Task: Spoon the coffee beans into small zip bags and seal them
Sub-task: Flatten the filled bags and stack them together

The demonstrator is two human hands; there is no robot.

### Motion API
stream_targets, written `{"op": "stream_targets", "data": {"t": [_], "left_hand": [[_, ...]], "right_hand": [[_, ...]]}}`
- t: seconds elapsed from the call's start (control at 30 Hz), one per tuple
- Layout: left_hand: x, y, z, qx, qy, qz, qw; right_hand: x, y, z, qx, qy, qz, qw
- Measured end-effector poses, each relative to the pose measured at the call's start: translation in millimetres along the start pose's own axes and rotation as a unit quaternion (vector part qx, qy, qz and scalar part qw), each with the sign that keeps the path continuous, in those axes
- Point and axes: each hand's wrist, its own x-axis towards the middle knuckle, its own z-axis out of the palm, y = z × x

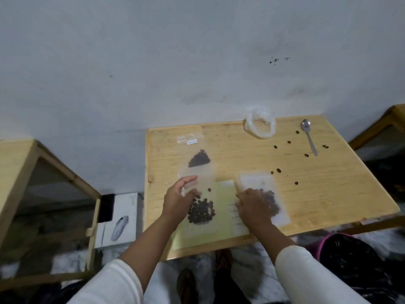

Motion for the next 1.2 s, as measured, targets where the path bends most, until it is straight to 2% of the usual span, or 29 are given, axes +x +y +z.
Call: {"op": "stream_targets", "data": {"t": [0.13,0.27,0.47,0.63,0.7,0.8,0.97,1.1,1.2], "left_hand": [[-7,-14,-12,-0.023,0.02,-0.009,0.999],[-12,-18,-19,-0.037,0.025,-0.01,0.999],[-15,-21,-23,-0.036,0.026,-0.014,0.999],[-17,-7,-26,-0.055,0.025,-0.001,0.998],[-16,0,-27,-0.064,0.022,0.011,0.998],[-15,13,-28,-0.068,0.016,0.027,0.997],[-15,34,-34,-0.076,0.007,0.049,0.996],[-16,45,-42,-0.097,0.006,0.072,0.993],[-14,53,-43,-0.117,0.037,0.091,0.988]], "right_hand": [[-1,-1,15,-0.079,0.036,-0.02,0.996],[0,-7,14,-0.032,0.055,0.013,0.998],[7,-14,12,-0.049,0.067,0.027,0.996],[11,-39,-17,0.135,0.121,0.005,0.983],[11,-64,-39,0.21,0.109,-0.035,0.971],[6,-103,-64,0.243,0.063,-0.118,0.961],[10,-129,-71,0.201,0.048,-0.158,0.966],[13,-139,-72,0.168,0.086,-0.163,0.968],[14,-146,-73,0.153,0.128,-0.159,0.967]]}}
